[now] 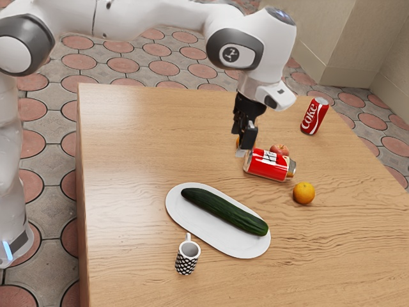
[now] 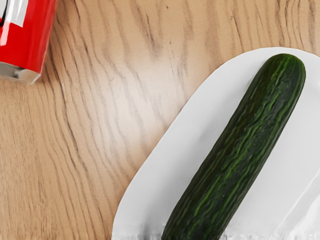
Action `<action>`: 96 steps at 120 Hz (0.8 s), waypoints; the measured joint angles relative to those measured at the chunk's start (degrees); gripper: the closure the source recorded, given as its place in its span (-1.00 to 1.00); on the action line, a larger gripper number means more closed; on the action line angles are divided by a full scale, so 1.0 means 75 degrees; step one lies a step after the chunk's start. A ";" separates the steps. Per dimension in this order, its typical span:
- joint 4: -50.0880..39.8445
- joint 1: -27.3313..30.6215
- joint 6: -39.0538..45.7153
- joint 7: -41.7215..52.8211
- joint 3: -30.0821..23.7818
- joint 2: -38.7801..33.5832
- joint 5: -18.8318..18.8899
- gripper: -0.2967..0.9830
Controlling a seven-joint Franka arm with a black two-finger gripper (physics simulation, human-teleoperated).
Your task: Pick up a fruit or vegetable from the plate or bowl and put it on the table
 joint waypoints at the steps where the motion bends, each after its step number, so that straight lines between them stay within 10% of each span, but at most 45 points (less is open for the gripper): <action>1: -0.0133 0.0011 0.0076 0.0009 -0.0014 -0.0055 -0.0001 -0.54; 96: -0.2961 -0.0059 0.3153 0.0692 -0.0613 -0.0710 -0.0071 -0.54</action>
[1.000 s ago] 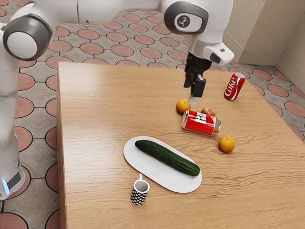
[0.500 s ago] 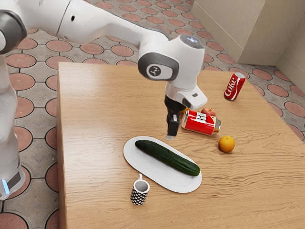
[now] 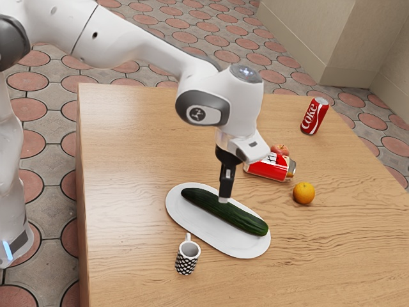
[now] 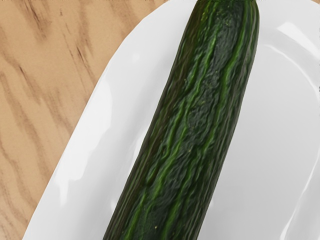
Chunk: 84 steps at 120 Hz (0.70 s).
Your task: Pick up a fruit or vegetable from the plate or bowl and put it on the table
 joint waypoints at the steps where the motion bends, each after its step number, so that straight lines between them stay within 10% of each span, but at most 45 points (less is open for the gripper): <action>1: -0.0003 -0.0002 0.0011 0.0004 0.0000 0.0007 0.0000 -0.54; 84: -0.0216 0.0002 0.0702 0.0202 -0.0001 0.0576 -0.0001 -0.54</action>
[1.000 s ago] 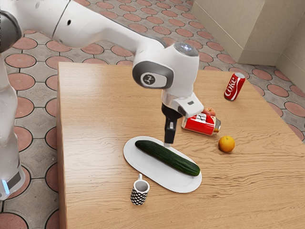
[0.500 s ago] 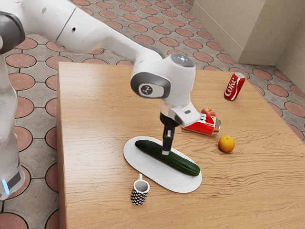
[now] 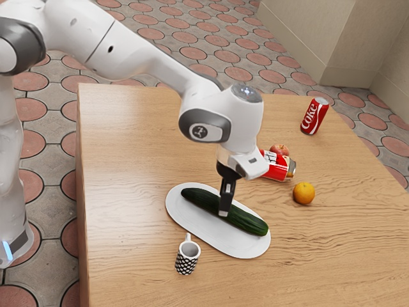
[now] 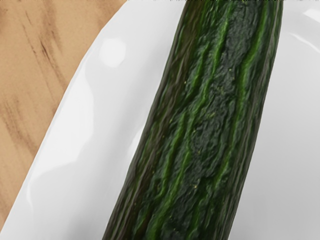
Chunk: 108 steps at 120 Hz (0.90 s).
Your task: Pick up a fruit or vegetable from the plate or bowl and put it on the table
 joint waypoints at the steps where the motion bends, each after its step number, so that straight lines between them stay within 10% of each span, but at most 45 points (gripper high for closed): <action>1: -0.0001 0.0001 0.0006 0.0001 0.0000 0.0003 0.0000 -0.54; 76: -0.0109 0.0044 0.0391 0.0062 0.0000 0.0411 0.0000 -0.52; 108: -0.0119 0.0027 0.0494 0.0068 0.0000 0.0491 0.0015 0.04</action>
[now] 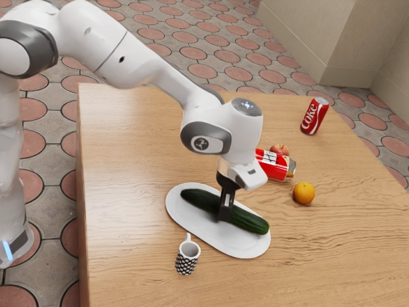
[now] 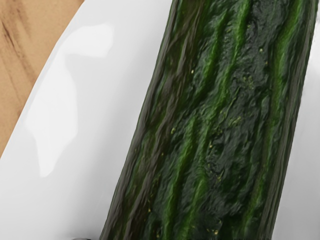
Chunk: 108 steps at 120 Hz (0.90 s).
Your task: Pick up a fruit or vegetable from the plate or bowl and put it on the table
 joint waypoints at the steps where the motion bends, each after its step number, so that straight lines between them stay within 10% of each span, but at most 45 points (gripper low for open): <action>1: 0.0000 0.0000 0.0002 -0.0001 0.0000 0.0000 0.0002 0.05; 108: -0.1601 0.0016 -0.1174 -0.0043 0.1028 -0.3200 -0.0206 0.25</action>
